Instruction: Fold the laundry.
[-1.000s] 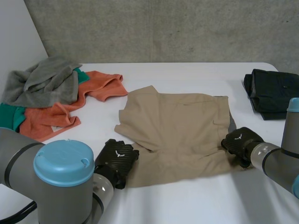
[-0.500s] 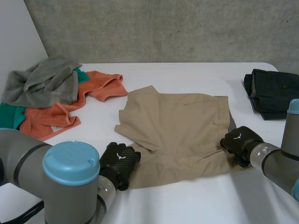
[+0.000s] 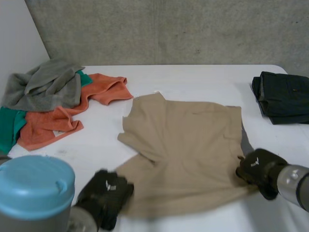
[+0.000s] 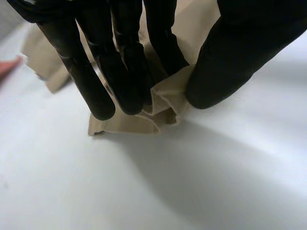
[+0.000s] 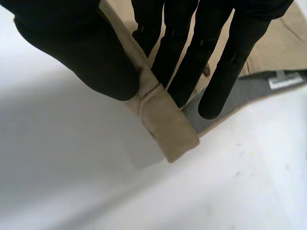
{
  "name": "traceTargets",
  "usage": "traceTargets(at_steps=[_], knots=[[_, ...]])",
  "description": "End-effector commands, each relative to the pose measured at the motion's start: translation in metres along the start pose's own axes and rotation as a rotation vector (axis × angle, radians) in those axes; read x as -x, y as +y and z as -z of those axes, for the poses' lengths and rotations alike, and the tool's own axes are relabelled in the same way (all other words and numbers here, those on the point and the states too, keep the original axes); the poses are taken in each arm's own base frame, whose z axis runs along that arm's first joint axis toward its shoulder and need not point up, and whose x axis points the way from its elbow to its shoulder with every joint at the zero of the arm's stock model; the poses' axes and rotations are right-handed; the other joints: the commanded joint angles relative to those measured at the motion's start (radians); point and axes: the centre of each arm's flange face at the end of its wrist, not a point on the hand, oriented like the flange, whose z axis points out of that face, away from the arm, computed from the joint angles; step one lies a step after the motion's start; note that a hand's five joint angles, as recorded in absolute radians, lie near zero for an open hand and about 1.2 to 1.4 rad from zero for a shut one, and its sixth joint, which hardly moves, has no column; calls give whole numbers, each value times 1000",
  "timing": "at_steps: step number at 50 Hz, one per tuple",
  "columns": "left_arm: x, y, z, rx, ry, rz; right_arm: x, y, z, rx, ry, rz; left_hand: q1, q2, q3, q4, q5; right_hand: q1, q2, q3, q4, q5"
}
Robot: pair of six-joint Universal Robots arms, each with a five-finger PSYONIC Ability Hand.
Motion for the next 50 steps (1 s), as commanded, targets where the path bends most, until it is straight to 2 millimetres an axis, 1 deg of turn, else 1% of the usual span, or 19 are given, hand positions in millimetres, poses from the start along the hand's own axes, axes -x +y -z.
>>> traceTargets(at_steps=[1,8,9,12,13,16,17,24,25,33,36,41,43,45,46,47,48,49,50], knots=[[1,-13,27,-13,23,-80,-5,1,17,27,-20,50,283,205,208,199,254,287,221,202,192,197],[43,-53,7,-131,-124,-37,-33,-16,16,-57,127,63,283,205,208,199,254,287,221,202,192,197],[51,-64,-4,-180,-160,-25,-41,-22,15,-92,177,63,283,205,208,199,254,287,221,202,192,197],[56,-75,-28,-235,-196,-13,-54,-28,10,-136,248,50,283,205,208,199,254,287,221,202,192,197],[60,-82,-44,-272,-219,-7,-61,-32,4,-164,283,43,283,205,208,199,254,287,221,202,192,197],[64,-92,-68,-328,-257,-2,-72,-34,-17,-184,310,26,283,205,208,199,254,287,221,202,192,197],[67,-96,-86,-355,-277,-2,-76,-37,-33,-205,323,27,283,205,208,199,254,287,221,202,192,197],[84,-106,-157,-465,-396,-51,-83,-60,-88,-315,417,80,283,205,208,199,254,287,221,202,192,197],[88,-110,-171,-504,-434,-76,-85,-62,-104,-334,448,93,283,205,208,199,254,287,221,202,192,197],[98,-126,-233,-670,-655,-259,-108,-68,-176,-447,647,119,283,205,208,199,254,287,221,202,192,197],[100,-128,-247,-702,-699,-278,-113,-70,-197,-479,712,131,283,205,208,199,254,287,221,202,192,197],[113,-118,-279,-695,-742,-282,-117,-70,-216,-489,751,128,283,205,208,199,254,287,221,202,192,197],[112,-115,-283,-689,-740,-282,-120,-71,-220,-495,762,120,283,205,208,199,254,287,221,202,192,197],[110,-111,-286,-680,-731,-285,-125,-74,-222,-503,777,115,283,205,208,199,254,-503,-570,-589,-599,-594],[109,-111,-286,-683,-726,-282,-125,-74,-223,-503,777,117,150,71,74,66,121,-908,-975,-994,-1004,-999],[106,-110,-286,-682,-720,-283,-125,-74,-222,-507,776,117,-206,-285,-281,-290,-235,-934,-1001,-1020,-1030,-1025],[101,-108,-285,-683,-709,-286,-126,-75,-220,-510,778,108,-826,-904,-901,-910,-855,-934,-1001,-1020,-1030,-1025],[99,-108,-283,-684,-703,-287,-127,-76,-219,-512,778,98,-939,-1017,-1014,-1023,-968,-934,-1001,-1020,-1030,-1025],[97,-110,-280,-692,-698,-286,-128,-77,-217,-520,778,86,-939,-1017,-1014,-1023,-968,-934,-1001,-1020,-1030,-1025]])
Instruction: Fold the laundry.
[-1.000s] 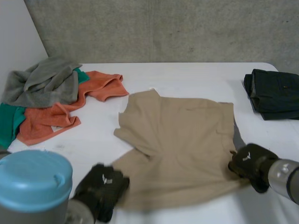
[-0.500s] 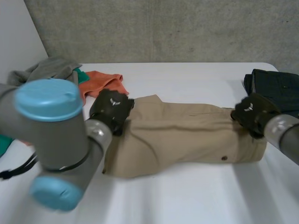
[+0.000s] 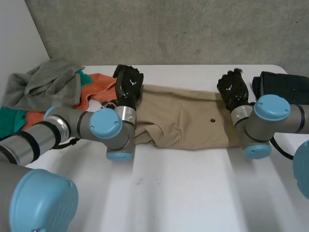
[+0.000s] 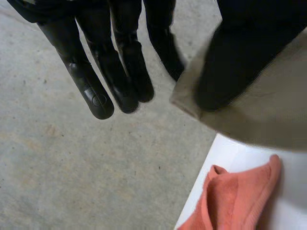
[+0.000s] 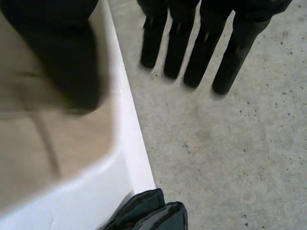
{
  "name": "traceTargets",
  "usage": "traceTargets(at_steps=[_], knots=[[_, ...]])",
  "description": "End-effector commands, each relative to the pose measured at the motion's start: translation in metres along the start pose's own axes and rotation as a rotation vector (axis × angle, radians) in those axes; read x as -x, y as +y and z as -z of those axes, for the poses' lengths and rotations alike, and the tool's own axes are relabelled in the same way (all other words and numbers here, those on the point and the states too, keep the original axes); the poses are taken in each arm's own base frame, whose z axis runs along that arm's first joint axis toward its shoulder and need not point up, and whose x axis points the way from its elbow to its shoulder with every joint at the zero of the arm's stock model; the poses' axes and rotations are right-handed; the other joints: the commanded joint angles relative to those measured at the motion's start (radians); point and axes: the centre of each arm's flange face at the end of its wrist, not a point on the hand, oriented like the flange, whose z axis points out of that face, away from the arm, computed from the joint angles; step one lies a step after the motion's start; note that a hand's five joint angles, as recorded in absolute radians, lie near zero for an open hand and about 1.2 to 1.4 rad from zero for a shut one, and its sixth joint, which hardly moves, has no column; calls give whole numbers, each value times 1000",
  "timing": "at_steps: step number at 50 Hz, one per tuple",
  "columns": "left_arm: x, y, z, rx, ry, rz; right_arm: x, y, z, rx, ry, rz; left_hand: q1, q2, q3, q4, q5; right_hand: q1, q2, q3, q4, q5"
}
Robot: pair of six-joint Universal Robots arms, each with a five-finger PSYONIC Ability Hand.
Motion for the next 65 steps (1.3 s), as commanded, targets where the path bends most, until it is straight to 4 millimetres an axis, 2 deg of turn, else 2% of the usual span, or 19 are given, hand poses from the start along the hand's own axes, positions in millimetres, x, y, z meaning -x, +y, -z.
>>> traceTargets(at_steps=[1,5,7,10,12,15,18,22,26,32,36,37,39,46,52,59,63,64,65], knots=[[-3,-11,12,-11,36,23,-10,-7,-3,-4,17,-53,-707,-762,-762,-761,-758,-287,-297,-348,-358,-360],[23,-40,10,-59,4,49,-48,-21,6,24,39,-179,-707,-762,-762,-761,-758,-287,-297,-348,-358,-360],[39,-55,14,-70,0,71,-78,-39,19,39,29,-269,-707,-762,-762,-761,-758,-287,-297,-348,-358,-360],[57,-67,22,-69,0,100,-105,-49,43,99,-37,-386,-707,-762,-762,-761,-758,-287,-297,-348,-358,-360],[63,-69,28,-60,9,117,-112,-47,55,143,-85,-439,-707,-762,-762,-761,-758,-287,-297,-348,-358,-360],[75,-76,44,-38,34,159,-110,-40,81,250,-233,-524,-707,-762,-762,-761,-758,-248,-258,-308,-319,-321],[83,-79,65,13,94,212,-94,-32,105,347,-378,-580,-707,-762,-762,-761,-758,-171,-181,-232,-242,-245],[85,-77,89,91,180,320,-81,-18,117,386,-420,-604,-707,-762,-762,-761,-758,-168,-178,-229,-239,-241],[78,-72,107,159,276,412,-72,-7,117,368,-396,-597,-706,-761,-761,-760,-758,-156,-166,-217,-227,-230],[74,-65,117,217,316,435,-53,12,108,360,-379,-554,-700,-755,-756,-755,-752,2,-8,-59,-69,-71],[74,-62,116,229,312,439,-43,20,104,362,-394,-517,-700,-755,-756,-755,-752,283,273,223,212,210],[75,-61,116,230,311,439,-41,24,103,369,-392,-505,-700,-755,-756,-755,-752,612,602,552,542,539],[75,-61,116,231,310,438,-44,25,101,373,-380,-498,-700,-755,-756,-755,-752,934,924,873,863,860],[84,-67,115,216,294,443,-71,36,101,415,-281,-456,-700,-755,-756,-755,-752,935,925,874,864,861],[97,-76,119,196,280,450,-106,10,106,336,-244,-252,-703,-758,-758,-757,-755,935,925,874,864,861],[105,-77,130,205,280,448,-110,-9,106,226,-269,77,-703,-758,-759,-758,-755,935,925,874,864,861],[106,-74,134,221,282,445,-83,-66,102,7,-279,225,-706,-761,-761,-760,-758,935,925,874,864,861],[107,-72,135,226,280,444,-66,-93,104,-108,-283,258,-706,-761,-761,-760,-758,935,925,874,864,861],[108,-72,135,227,279,444,-58,-102,105,-158,-287,269,-706,-761,-761,-760,-758,935,925,874,864,861]])
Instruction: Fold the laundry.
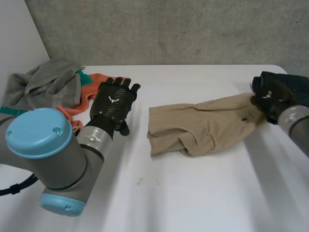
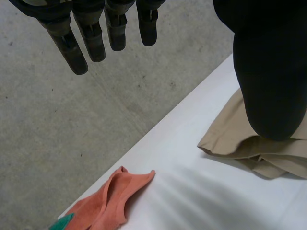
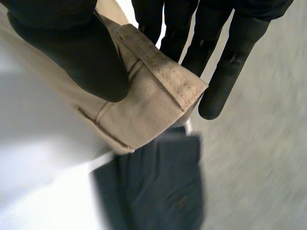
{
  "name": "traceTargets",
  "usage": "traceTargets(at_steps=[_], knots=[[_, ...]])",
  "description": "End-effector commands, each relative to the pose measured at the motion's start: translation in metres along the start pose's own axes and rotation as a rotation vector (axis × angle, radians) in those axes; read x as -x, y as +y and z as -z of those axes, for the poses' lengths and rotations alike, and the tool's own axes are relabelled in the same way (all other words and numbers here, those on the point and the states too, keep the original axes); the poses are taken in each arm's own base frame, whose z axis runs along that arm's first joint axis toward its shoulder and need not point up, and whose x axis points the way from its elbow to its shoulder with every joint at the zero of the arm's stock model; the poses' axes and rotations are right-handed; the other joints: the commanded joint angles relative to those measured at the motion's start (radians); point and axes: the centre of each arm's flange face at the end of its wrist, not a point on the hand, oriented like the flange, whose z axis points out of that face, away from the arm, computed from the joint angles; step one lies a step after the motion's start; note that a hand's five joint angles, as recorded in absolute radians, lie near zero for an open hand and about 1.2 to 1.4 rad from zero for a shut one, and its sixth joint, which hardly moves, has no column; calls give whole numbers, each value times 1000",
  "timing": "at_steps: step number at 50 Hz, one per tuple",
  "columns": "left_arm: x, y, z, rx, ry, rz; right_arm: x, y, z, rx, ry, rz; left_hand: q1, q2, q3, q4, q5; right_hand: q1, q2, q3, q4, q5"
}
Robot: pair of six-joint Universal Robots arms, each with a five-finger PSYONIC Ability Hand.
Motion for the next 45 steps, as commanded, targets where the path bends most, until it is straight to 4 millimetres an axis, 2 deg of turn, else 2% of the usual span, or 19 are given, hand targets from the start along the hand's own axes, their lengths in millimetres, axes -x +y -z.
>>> traceTargets(at_steps=[1,3,8,11,14,15,16,18,19,21,23,25,26,29,32,34,38,41,45], knots=[[4,5,6,22,-6,-1,51,-97,7,-375,7,271,-15,-28,-36,-28,-47,320,235,225,195,250],[6,5,7,24,-12,0,77,-120,13,-518,-32,304,-15,-28,-36,-28,-47,320,235,225,195,250],[9,4,8,21,-21,1,139,-137,28,-722,-217,330,-15,-28,-36,-28,-47,320,235,225,195,250],[14,3,7,20,-33,1,161,-140,33,-772,-288,330,-15,-28,-36,-28,-47,320,235,225,195,250],[15,2,7,15,-39,0,161,-144,33,-774,-280,329,-16,-29,-37,-29,-48,320,235,225,195,250],[16,0,6,8,-41,1,157,-148,34,-770,-273,316,-16,-29,-37,-29,-48,-167,-252,-262,-292,-237],[17,-1,5,6,-44,1,155,-148,33,-763,-267,309,-16,-29,-37,-29,-48,-440,-524,-534,-564,-509],[19,-3,4,-1,-52,2,148,-151,35,-752,-262,275,-16,-29,-37,-29,-48,-849,-933,-943,-973,-918],[21,-6,1,-14,-59,1,137,-155,39,-751,-259,215,-16,-29,-37,-29,-48,-902,-986,-996,-1027,-972],[24,-10,-3,-33,-71,4,117,-162,43,-749,-252,106,-16,-29,-37,-29,-48,-902,-986,-996,-1027,-972],[30,-22,-10,-70,-92,9,86,-168,49,-735,-261,-132,-15,-28,-36,-28,-47,-902,-986,-996,-1027,-972],[33,-30,-14,-100,-102,21,65,-168,51,-716,-270,-307,-12,-25,-33,-25,-45,-902,-986,-996,-1027,-972],[34,-34,-17,-111,-104,29,45,-165,50,-699,-276,-463,-9,-22,-30,-22,-42,-902,-986,-996,-1027,-972],[36,-53,-25,-172,-109,68,17,-159,47,-672,-266,-669,-3,-17,-24,-16,-36,-902,-986,-996,-1027,-972],[32,-65,-33,-214,-89,120,-18,-135,36,-597,-183,-876,5,-8,-15,-7,-27,-902,-986,-996,-1027,-972],[14,-69,-40,-226,-33,153,-38,-114,32,-515,-106,-976,5,-8,-15,-7,-27,-902,-986,-996,-1027,-972],[-27,-71,-48,-216,125,158,-45,-90,24,-363,-67,-1018,8,-5,-12,-4,-24,-902,-986,-996,-1027,-972],[-46,-65,-56,-196,201,154,-36,-85,14,-296,-103,-1027,5,-8,-15,-7,-27,-902,-986,-996,-1027,-972],[-66,-45,-76,-135,247,151,-21,-75,-5,-212,-158,-1027,8,-5,-12,-4,-24,-902,-986,-996,-1027,-972]])
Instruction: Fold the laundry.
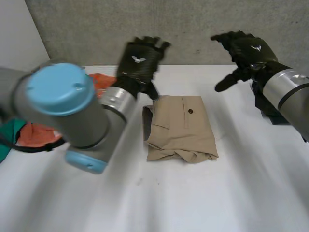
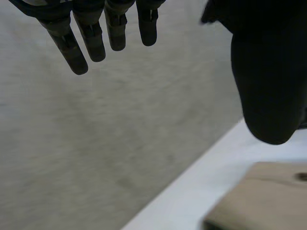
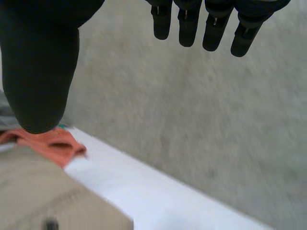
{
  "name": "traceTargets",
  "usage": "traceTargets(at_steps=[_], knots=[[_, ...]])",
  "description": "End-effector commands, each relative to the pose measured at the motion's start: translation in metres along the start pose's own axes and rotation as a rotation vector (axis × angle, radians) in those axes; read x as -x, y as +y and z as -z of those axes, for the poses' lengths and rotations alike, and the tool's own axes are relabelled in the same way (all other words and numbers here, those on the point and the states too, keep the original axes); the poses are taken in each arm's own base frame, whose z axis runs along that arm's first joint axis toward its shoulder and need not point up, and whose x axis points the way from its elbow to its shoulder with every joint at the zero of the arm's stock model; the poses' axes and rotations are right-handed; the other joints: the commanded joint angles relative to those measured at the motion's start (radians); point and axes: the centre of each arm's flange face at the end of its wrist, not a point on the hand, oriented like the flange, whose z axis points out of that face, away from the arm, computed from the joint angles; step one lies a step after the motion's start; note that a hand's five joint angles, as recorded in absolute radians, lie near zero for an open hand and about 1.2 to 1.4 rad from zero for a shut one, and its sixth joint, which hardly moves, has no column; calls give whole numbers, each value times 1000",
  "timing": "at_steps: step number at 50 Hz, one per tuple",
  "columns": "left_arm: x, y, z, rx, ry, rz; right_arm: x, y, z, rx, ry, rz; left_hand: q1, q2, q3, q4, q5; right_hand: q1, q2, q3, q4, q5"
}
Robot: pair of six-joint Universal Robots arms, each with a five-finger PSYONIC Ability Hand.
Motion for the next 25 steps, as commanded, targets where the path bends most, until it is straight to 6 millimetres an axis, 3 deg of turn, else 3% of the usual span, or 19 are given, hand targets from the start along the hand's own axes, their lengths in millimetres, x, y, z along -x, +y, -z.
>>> traceTargets(at_steps=[1,9,25], knots=[[-37,47,-27,116,129,12,-12,41,-21,195,5,-3,8,-5,-12,-4,-24,-65,-43,-43,-45,-52],[-36,99,-28,339,92,-8,-10,92,-40,306,-110,33,38,24,17,25,5,-65,-43,-43,-45,-52],[-26,131,-1,552,71,-187,14,165,-45,488,-187,224,35,22,14,22,2,-65,-43,-43,-45,-52]])
